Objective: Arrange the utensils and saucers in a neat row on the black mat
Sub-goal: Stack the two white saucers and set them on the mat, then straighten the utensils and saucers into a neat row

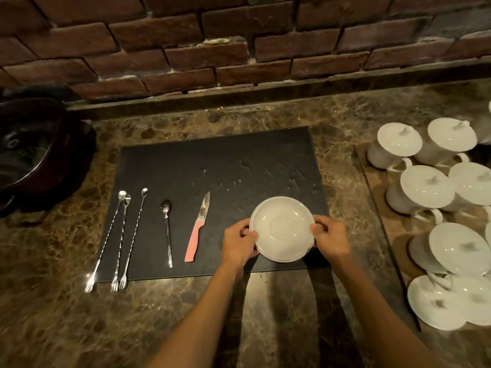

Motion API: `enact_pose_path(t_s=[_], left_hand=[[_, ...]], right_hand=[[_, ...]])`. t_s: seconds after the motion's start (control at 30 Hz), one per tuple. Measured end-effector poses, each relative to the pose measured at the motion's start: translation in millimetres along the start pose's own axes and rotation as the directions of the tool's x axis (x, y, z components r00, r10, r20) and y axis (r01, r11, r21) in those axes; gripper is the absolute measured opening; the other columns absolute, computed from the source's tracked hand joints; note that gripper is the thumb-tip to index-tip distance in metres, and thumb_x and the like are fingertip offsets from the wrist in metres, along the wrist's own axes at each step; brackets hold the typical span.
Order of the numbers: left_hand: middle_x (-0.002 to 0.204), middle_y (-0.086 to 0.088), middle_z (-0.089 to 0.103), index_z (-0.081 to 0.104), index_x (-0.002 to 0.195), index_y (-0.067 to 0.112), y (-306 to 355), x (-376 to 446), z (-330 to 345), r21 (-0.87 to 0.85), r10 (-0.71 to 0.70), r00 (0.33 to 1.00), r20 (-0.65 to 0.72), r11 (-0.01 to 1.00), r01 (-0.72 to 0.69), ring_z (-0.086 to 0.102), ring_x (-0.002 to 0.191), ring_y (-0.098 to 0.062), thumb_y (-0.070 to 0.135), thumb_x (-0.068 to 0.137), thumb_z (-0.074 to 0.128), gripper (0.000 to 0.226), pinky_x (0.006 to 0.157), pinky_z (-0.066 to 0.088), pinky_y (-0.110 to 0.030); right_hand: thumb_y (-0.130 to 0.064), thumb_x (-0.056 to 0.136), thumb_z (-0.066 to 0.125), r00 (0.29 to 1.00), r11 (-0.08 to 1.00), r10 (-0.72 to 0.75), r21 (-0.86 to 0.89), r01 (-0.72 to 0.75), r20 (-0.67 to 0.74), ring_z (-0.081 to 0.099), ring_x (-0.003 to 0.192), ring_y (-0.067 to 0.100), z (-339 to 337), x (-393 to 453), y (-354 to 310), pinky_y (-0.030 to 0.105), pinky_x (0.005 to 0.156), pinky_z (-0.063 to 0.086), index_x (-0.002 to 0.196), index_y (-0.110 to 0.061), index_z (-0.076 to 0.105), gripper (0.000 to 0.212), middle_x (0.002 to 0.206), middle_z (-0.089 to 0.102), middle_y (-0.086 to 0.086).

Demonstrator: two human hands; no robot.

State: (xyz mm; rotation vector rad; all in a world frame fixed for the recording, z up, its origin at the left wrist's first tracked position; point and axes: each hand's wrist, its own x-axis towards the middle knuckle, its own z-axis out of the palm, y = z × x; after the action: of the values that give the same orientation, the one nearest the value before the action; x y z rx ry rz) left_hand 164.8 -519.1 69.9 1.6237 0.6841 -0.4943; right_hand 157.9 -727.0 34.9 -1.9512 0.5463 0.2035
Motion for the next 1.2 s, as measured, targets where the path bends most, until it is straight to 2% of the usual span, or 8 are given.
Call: enact_pose_path(t_s=[0.2, 0.3, 0.43, 0.53, 0.67, 0.83, 1.0, 1.2], left_hand=[[0.110, -0.007, 0.069, 0.070, 0.128, 0.019, -6, 3, -1, 0.042, 0.045, 0.999, 0.003, 0.998, -0.046, 0.065, 0.111, -0.026, 0.004, 0.103, 0.057, 0.032, 0.075, 0.061, -0.034], [0.123, -0.008, 0.065, 0.063, 0.135, 0.018, -6, 4, 2, 0.142, 0.030, 0.999, 0.023, 0.989, -0.033, 0.061, 0.119, -0.030, 0.007, 0.103, 0.055, 0.035, 0.098, 0.060, -0.051], [0.142, -0.018, 0.055, 0.042, 0.156, 0.019, 4, 4, -16, 0.149, -0.007, 0.998, 0.062, 0.989, -0.002, 0.061, 0.123, -0.037, 0.014, 0.104, 0.057, 0.054, 0.093, 0.062, -0.050], [0.129, -0.020, 0.064, 0.050, 0.150, 0.013, 3, -2, -69, 0.258, 0.190, 0.982, -0.016, 0.949, -0.180, 0.063, 0.118, -0.039, 0.017, 0.104, 0.054, 0.046, 0.100, 0.056, -0.054], [0.133, -0.021, 0.064, 0.057, 0.143, 0.005, -17, -2, -191, 0.460, 0.445, 0.879, -0.172, 0.825, -0.328, 0.060, 0.125, -0.040, 0.011, 0.101, 0.056, 0.042, 0.109, 0.046, -0.047], [0.152, -0.021, 0.049, 0.048, 0.152, 0.006, -54, 22, -336, 0.675, 0.514, 0.822, -0.244, 0.699, -0.237, 0.042, 0.143, -0.040, 0.016, 0.100, 0.060, 0.054, 0.118, 0.033, -0.052], [0.169, -0.018, 0.028, 0.036, 0.161, 0.015, -94, 50, -422, 0.837, 0.510, 0.842, -0.173, 0.526, -0.147, 0.024, 0.157, -0.037, 0.037, 0.103, 0.054, 0.064, 0.125, 0.026, -0.056], [0.170, -0.009, 0.030, 0.034, 0.162, 0.029, -111, 76, -458, 0.931, 0.565, 0.825, -0.011, 0.308, -0.198, 0.026, 0.158, -0.034, 0.065, 0.099, 0.013, 0.076, 0.125, 0.022, -0.059]], right_hand=[[-0.002, 0.093, 0.049, 1.000, 1.000, -0.014, -0.011, 0.014, -0.007, 0.063, 0.076, 0.001, -2, -9, -10, 0.011, 0.059, 0.046, 0.092, -0.026, 0.071, 0.032, 0.083, 0.067, -0.018], [-0.003, 0.096, 0.048, 0.999, 0.999, 0.033, -0.009, -0.034, -0.017, 0.065, 0.080, 0.010, -1, -13, -13, 0.028, 0.065, 0.057, 0.095, -0.020, 0.071, 0.028, 0.086, 0.069, -0.008], [-0.019, 0.102, 0.048, 0.975, 0.978, 0.184, 0.119, -0.170, -0.123, 0.066, 0.074, 0.027, -2, -30, -29, 0.047, 0.068, 0.060, 0.124, 0.003, 0.059, 0.033, 0.091, 0.066, 0.018], [-0.032, 0.101, 0.045, 0.928, 0.971, 0.239, 0.079, -0.226, -0.286, 0.064, 0.096, 0.036, -3, -55, -31, 0.059, 0.090, 0.052, 0.125, -0.008, 0.058, 0.036, 0.107, 0.066, 0.017], [-0.026, 0.100, 0.045, 0.875, 0.948, 0.310, 0.191, -0.255, -0.370, 0.064, 0.074, 0.026, 26, -107, -36, 0.051, 0.077, 0.057, 0.107, -0.009, 0.060, 0.023, 0.091, 0.067, 0.014], [-0.011, 0.102, 0.046, 0.908, 0.919, 0.356, 0.262, -0.296, -0.220, 0.055, 0.056, 0.024, 115, -169, -57, 0.029, 0.050, 0.048, 0.094, 0.005, 0.061, 0.023, 0.070, 0.062, 0.014], [0.002, 0.099, 0.046, 0.953, 0.916, 0.303, 0.280, -0.288, -0.008, 0.048, 0.036, 0.011, 224, -216, -92, 0.017, 0.034, 0.037, 0.088, 0.004, 0.060, 0.019, 0.059, 0.057, 0.012], [0.004, 0.096, 0.051, 0.983, 0.982, 0.163, 0.082, -0.170, 0.087, 0.051, 0.043, 0.009, 307, -217, -125, 0.021, 0.043, 0.041, 0.076, -0.007, 0.063, 0.026, 0.053, 0.062, 0.000]])
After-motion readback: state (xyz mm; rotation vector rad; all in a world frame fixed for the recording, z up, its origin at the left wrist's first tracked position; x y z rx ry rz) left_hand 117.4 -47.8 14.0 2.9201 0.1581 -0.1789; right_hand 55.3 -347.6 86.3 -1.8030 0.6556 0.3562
